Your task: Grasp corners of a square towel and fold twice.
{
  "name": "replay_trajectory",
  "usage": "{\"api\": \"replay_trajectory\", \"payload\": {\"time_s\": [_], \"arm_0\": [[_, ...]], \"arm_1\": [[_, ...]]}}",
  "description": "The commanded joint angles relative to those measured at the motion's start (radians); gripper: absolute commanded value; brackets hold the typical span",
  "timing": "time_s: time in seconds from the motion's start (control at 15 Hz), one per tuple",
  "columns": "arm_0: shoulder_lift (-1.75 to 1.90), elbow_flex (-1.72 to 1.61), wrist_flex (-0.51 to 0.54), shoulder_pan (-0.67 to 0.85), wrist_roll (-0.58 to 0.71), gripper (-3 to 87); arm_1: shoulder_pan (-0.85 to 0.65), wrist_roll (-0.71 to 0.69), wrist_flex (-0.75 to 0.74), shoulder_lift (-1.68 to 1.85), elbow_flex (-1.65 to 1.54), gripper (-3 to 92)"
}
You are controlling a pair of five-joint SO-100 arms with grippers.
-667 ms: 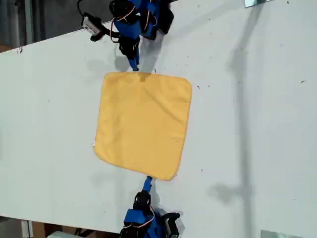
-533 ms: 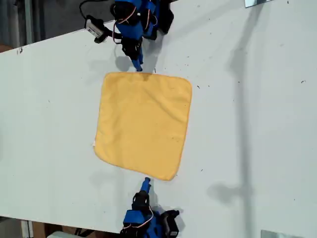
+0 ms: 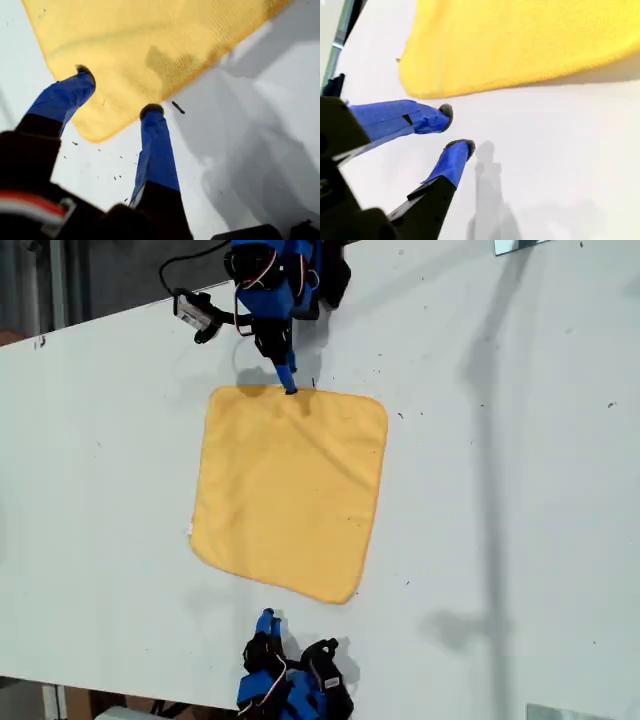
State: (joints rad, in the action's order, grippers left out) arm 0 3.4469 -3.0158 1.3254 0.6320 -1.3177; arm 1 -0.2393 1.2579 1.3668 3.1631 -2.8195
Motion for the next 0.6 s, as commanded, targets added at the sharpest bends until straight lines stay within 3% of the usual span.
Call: {"api": "replay_trajectory", "payload": {"time_s": [0.0,0.13,0.2,0.33,0.53], "arm_0": [[-0.500,0.354,0.018,-0.143,-0.038,11.0],[-1.253,0.603,-0.029,-0.305,-0.146,9.5],[-1.443,0.655,-0.066,-0.364,-0.201,10.1],[-1.493,0.643,-0.146,-0.491,-0.314,12.6],[-1.422,0.647,-0.129,-0.598,-0.405,13.2]], "arm_1": [[0.086,-0.071,-0.015,-0.514,0.382,27.6],[0.239,-0.063,-0.006,-1.210,0.683,30.3],[0.313,-0.051,-0.006,-1.430,0.775,30.8],[0.449,0.026,-0.002,-1.657,0.876,31.4],[0.595,0.104,0.064,-1.911,1.147,31.9]]}}
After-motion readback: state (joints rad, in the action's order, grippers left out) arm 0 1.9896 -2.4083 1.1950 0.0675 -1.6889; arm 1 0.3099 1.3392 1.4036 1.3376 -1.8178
